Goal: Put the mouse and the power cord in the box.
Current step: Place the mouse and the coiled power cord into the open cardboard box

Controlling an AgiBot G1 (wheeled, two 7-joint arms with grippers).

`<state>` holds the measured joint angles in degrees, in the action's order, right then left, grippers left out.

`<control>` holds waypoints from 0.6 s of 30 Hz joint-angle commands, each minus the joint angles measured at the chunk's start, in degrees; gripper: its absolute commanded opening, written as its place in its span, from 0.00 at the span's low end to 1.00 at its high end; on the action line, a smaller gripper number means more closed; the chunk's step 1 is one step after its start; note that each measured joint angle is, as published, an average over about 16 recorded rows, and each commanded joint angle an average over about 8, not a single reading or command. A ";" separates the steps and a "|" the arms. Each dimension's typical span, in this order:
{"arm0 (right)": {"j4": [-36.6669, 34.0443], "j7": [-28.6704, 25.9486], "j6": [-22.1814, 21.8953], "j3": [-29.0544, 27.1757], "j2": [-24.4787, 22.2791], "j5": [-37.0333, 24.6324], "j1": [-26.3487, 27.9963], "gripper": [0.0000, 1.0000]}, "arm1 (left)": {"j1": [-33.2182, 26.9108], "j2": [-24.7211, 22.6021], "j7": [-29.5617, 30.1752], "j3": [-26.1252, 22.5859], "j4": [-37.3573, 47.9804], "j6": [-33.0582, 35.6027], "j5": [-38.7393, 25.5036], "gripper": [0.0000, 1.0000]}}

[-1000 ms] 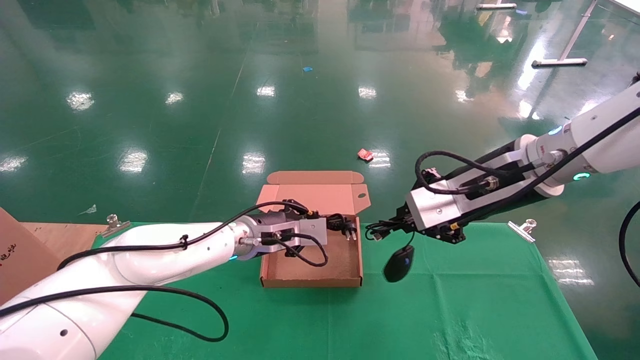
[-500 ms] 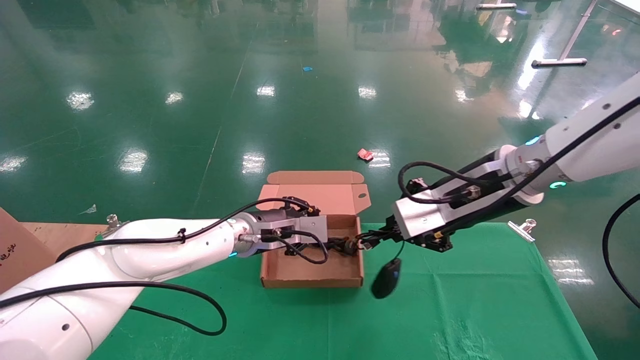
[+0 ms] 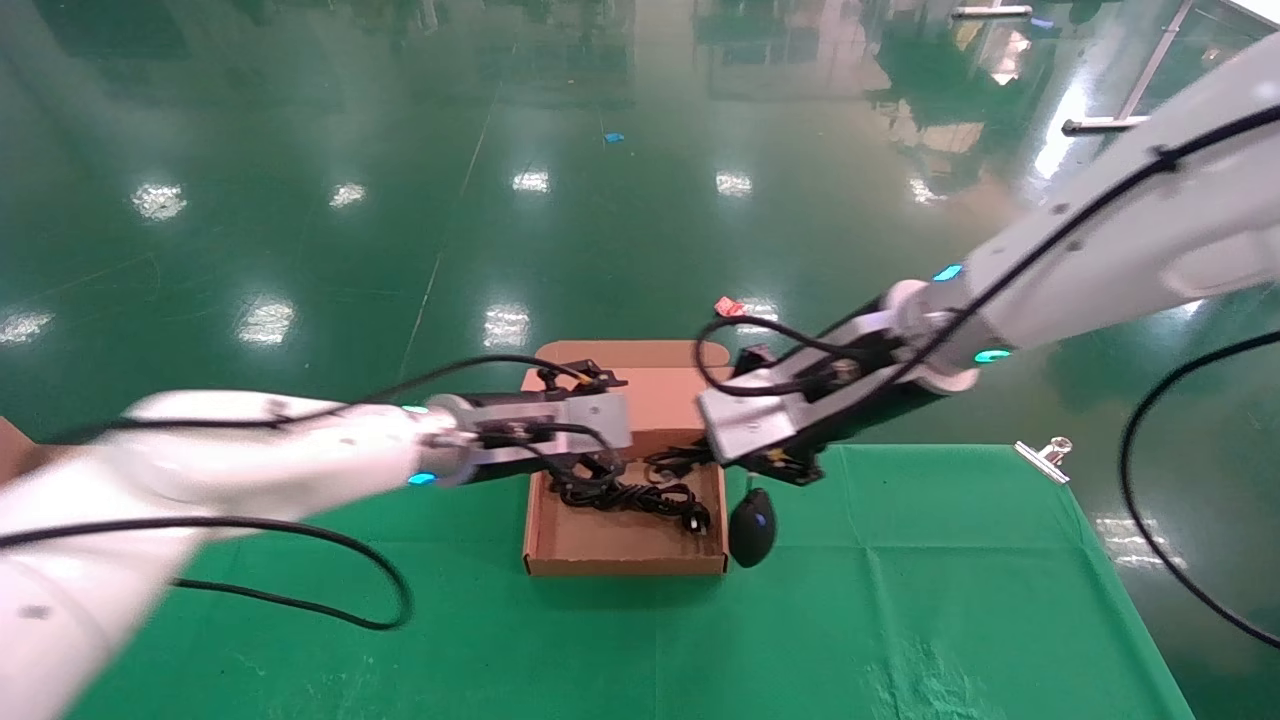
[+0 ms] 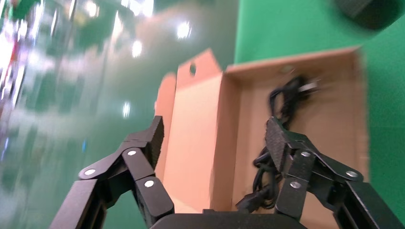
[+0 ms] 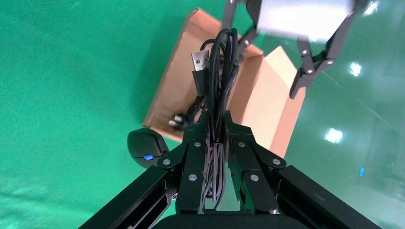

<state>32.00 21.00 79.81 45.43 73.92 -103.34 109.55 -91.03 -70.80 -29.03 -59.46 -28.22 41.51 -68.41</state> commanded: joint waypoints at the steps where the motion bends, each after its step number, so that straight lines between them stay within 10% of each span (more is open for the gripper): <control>1: -1.82 0.34 -1.20 0.17 1.68 -0.54 0.12 0.00 | -0.30 2.43 -2.46 1.25 -1.08 4.35 2.28 1.00; 11: 0.62 -1.53 -9.40 6.19 4.82 3.02 -2.05 0.00 | 0.19 13.91 -10.26 5.14 -2.50 14.61 7.56 1.00; 18: 5.50 -4.81 -24.34 13.97 4.96 6.58 -7.33 0.00 | 2.08 19.80 -10.97 5.47 -3.80 17.02 8.13 1.00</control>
<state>36.66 16.38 56.13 59.34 78.85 -96.92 102.42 -88.90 -51.39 -39.84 -53.79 -31.89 58.04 -59.97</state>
